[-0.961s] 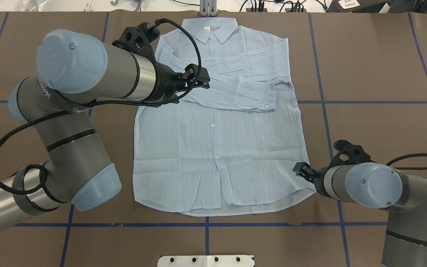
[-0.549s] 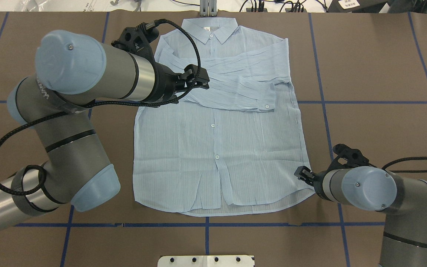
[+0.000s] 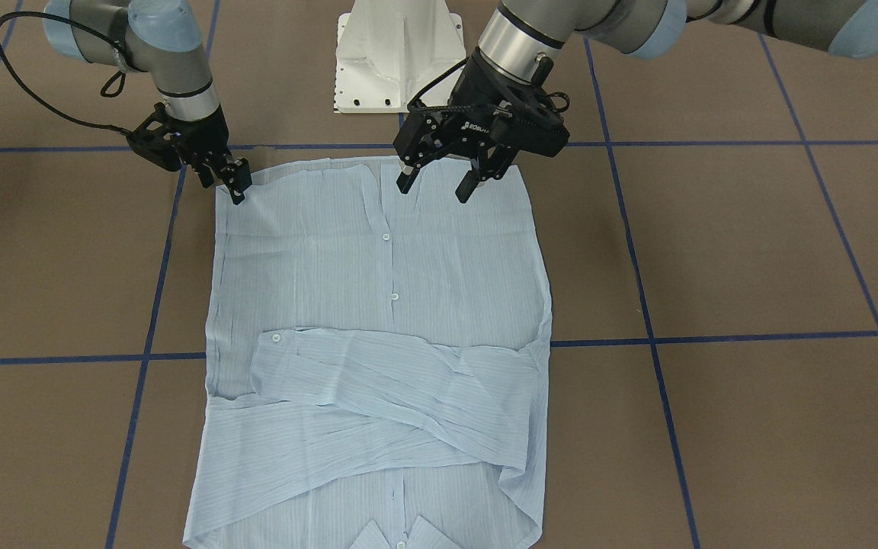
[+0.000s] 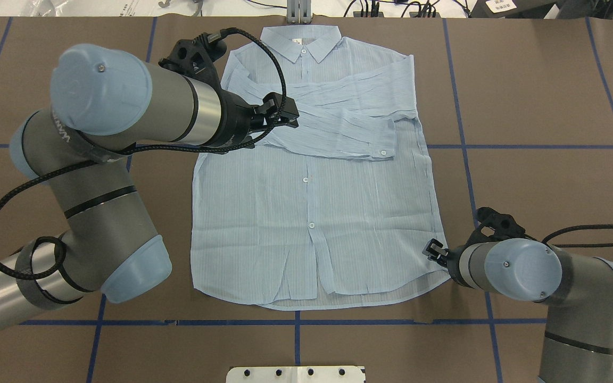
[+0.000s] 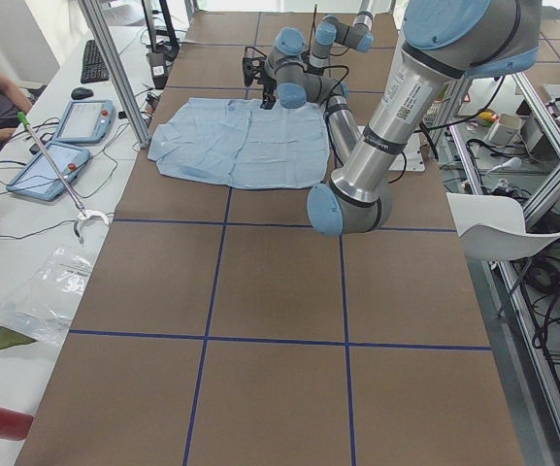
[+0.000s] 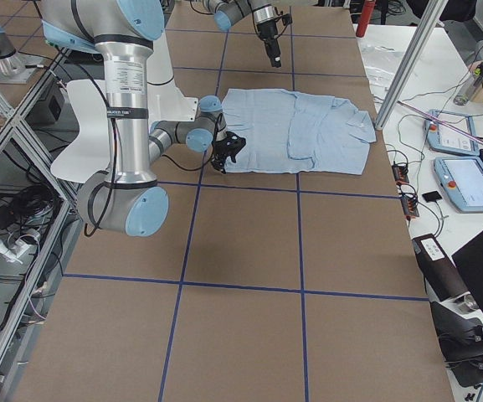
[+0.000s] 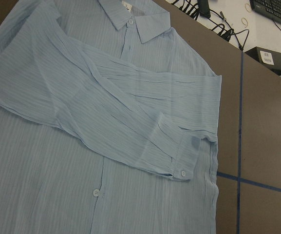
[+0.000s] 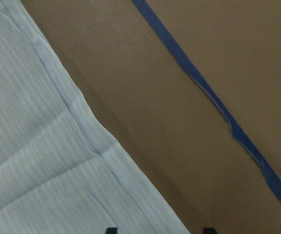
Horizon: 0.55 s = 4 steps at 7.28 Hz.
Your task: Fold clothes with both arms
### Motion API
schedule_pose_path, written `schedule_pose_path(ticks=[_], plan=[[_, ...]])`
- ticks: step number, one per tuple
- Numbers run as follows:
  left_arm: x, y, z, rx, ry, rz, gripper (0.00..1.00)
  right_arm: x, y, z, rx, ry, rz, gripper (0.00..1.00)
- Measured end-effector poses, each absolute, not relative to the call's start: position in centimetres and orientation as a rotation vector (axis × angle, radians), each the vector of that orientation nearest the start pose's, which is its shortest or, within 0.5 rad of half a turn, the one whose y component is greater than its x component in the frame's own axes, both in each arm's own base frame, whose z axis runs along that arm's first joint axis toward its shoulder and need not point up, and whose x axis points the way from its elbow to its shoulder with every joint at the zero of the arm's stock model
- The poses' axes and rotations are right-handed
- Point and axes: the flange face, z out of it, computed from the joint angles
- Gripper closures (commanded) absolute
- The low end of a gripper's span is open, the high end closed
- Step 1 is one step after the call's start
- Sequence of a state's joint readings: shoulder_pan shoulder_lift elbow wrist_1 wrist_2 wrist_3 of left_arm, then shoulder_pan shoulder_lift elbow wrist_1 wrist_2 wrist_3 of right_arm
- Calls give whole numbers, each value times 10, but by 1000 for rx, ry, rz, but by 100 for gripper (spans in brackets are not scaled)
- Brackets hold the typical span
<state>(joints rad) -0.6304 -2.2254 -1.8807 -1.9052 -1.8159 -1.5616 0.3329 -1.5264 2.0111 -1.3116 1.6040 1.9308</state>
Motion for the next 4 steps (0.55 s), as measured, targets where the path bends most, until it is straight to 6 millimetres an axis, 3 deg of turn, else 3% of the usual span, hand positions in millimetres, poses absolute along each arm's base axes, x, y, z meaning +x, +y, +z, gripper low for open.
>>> schedule_pose_path(ticks=[2,4], plan=[[422,-443,111,207,1295,-373,8,-438,-290,412,-42,-754,650,57],[422,-444,114,206,1291,-376,8,-434,-290,410,-40,-758,653,37]])
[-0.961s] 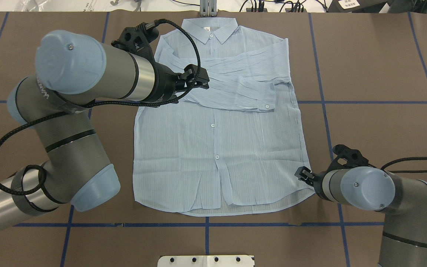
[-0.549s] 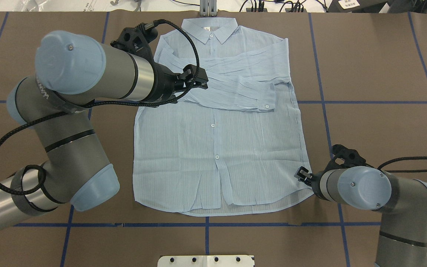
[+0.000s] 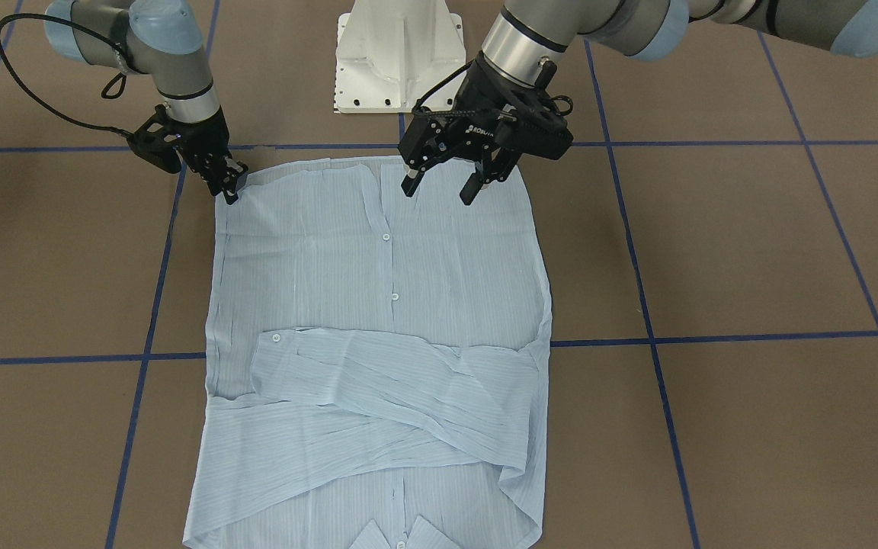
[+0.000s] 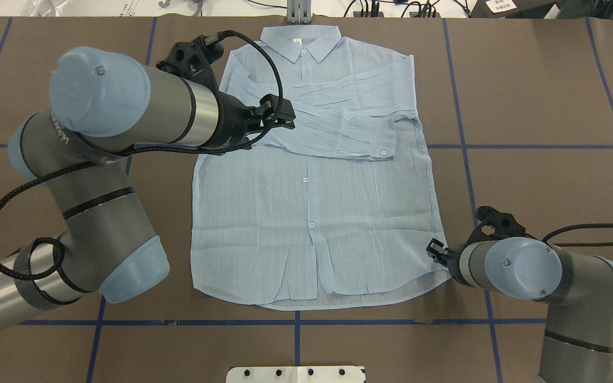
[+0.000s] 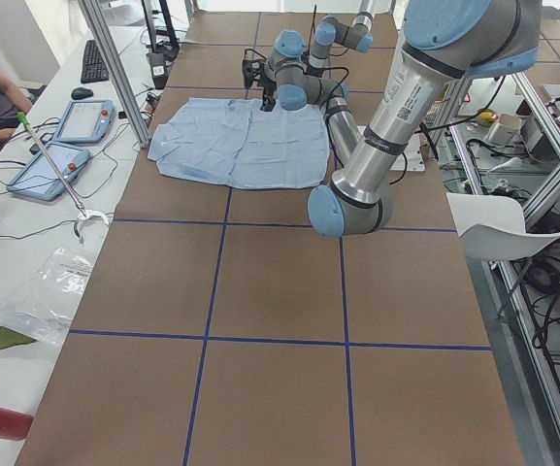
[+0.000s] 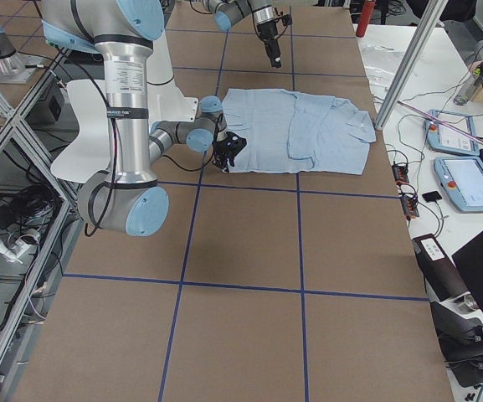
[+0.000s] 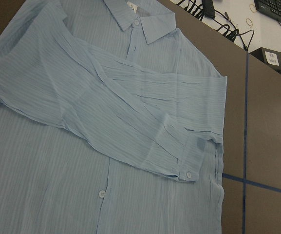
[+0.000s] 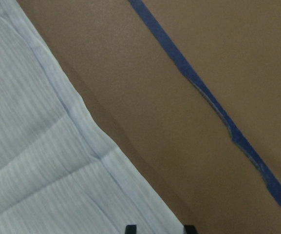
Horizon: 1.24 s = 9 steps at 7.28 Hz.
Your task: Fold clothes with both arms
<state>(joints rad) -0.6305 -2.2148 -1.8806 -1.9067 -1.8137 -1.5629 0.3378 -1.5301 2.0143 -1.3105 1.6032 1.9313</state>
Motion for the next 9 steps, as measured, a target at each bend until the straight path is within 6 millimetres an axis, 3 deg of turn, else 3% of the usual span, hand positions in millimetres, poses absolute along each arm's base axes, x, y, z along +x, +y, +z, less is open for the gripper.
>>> schedule_pose_path(ticks=[2,5,9], plan=[[422,-444,117,204,1286,-378,8,-431,-290,407,-38,-764,654,37],[422,-444,120,203,1282,-379,8,-431,-289,414,-37,-750,653,48],[421,-443,126,200,1276,-380,8,-433,-288,418,-39,-741,650,49]])
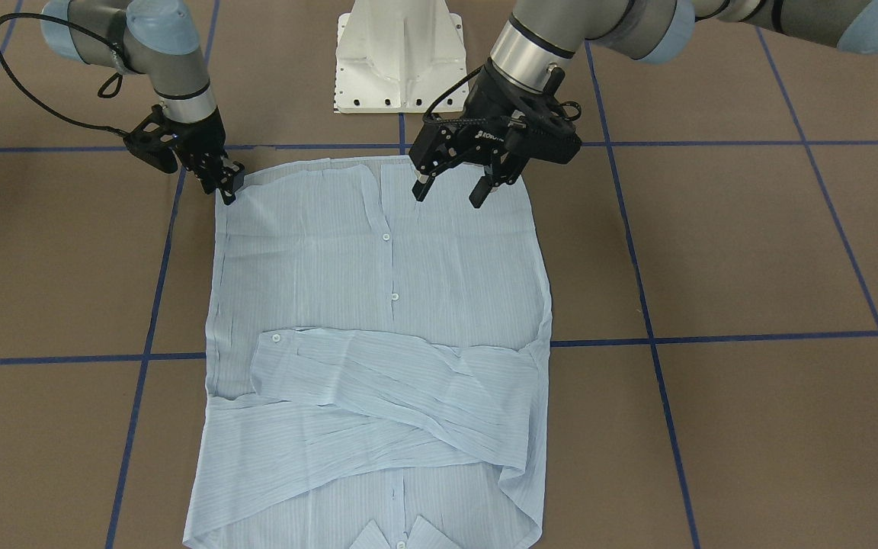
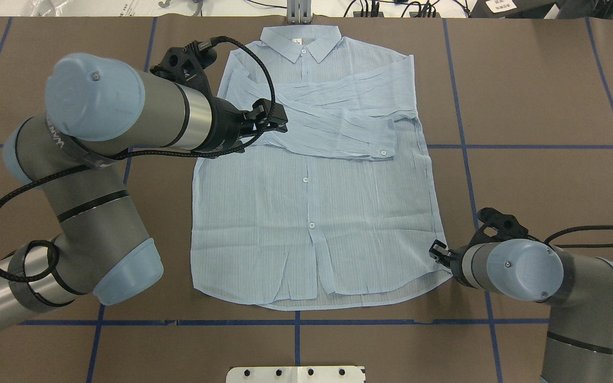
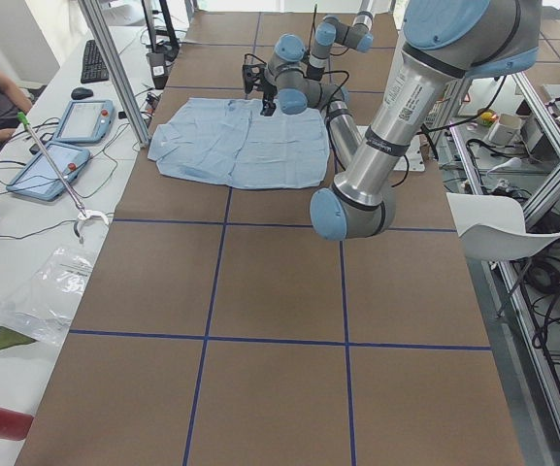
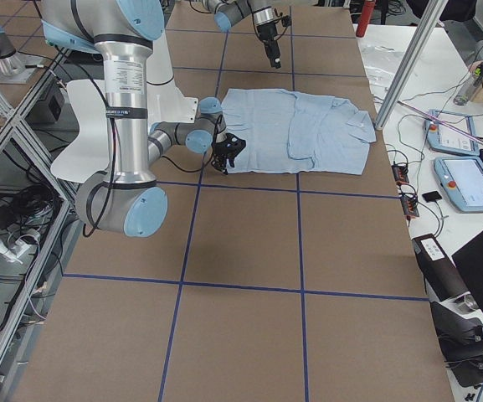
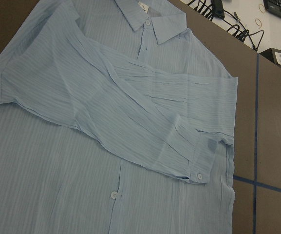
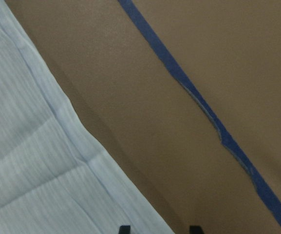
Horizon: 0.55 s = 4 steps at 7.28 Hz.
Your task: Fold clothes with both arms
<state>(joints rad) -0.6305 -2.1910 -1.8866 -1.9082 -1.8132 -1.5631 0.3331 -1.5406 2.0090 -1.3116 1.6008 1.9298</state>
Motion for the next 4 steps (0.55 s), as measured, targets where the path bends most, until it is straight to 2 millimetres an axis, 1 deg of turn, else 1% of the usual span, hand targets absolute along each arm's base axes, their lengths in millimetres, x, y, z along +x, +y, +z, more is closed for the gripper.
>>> schedule_pose_path(ticks=[3,4], plan=[[421,-443,127,200,1274,-381,8,-433,-287,416,-42,-745,648,43],[421,-443,128,199,1273,-381,8,-433,-287,416,-43,-743,647,42]])
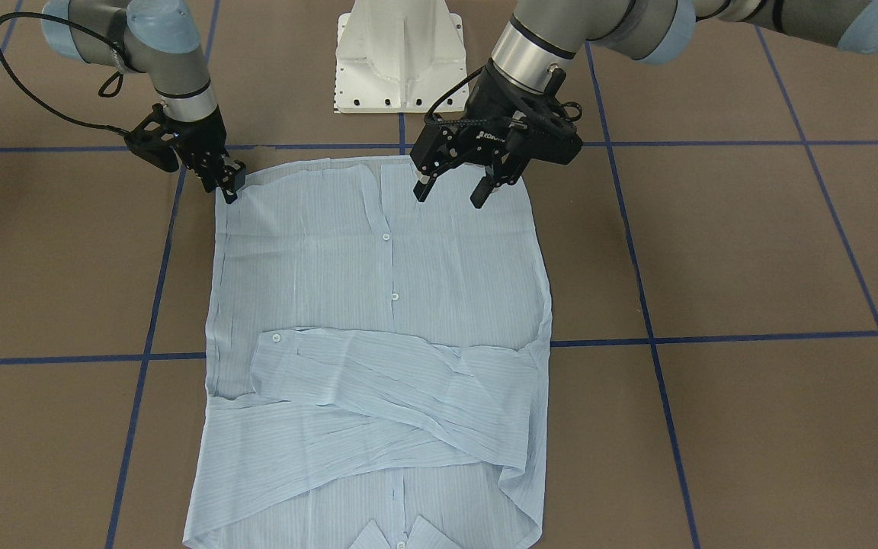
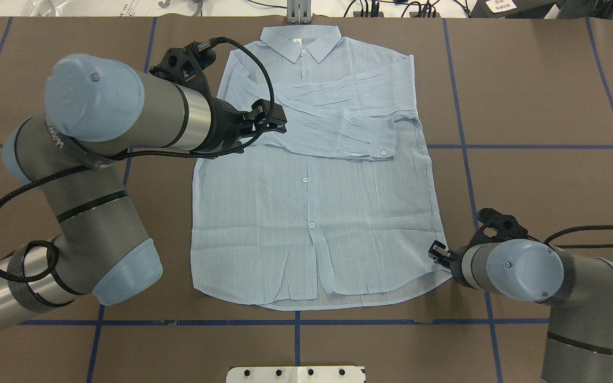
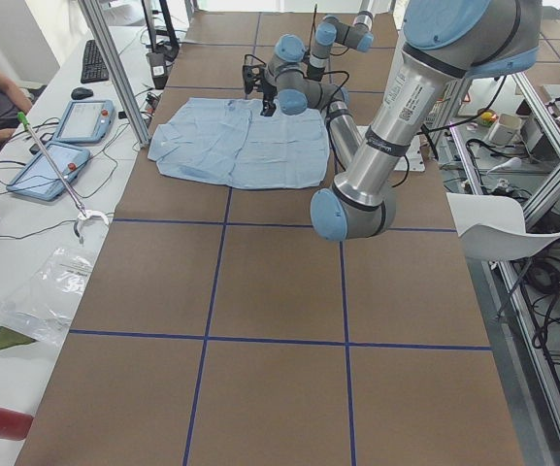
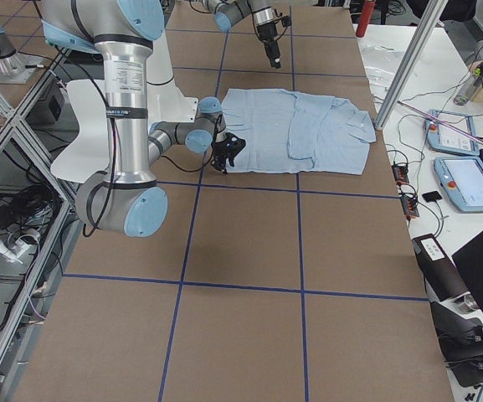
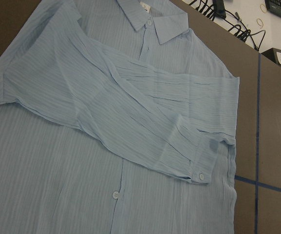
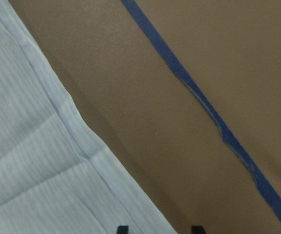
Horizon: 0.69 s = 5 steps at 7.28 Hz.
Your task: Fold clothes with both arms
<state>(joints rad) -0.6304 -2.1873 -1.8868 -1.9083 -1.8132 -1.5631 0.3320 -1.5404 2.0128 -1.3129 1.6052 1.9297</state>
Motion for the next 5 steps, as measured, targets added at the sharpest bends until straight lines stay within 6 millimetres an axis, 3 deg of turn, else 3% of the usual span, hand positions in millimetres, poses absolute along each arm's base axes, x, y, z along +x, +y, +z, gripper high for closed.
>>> schedule_pose_path(ticks=[1,3,5], plan=[[421,-443,128,199,1272,-381,8,-434,-286,417,-44,-742,646,44],[421,-443,128,199,1272,-381,8,-435,-285,419,-44,-737,645,94],[421,-443,128,199,1273,-381,8,-435,-285,420,-41,-736,645,100]])
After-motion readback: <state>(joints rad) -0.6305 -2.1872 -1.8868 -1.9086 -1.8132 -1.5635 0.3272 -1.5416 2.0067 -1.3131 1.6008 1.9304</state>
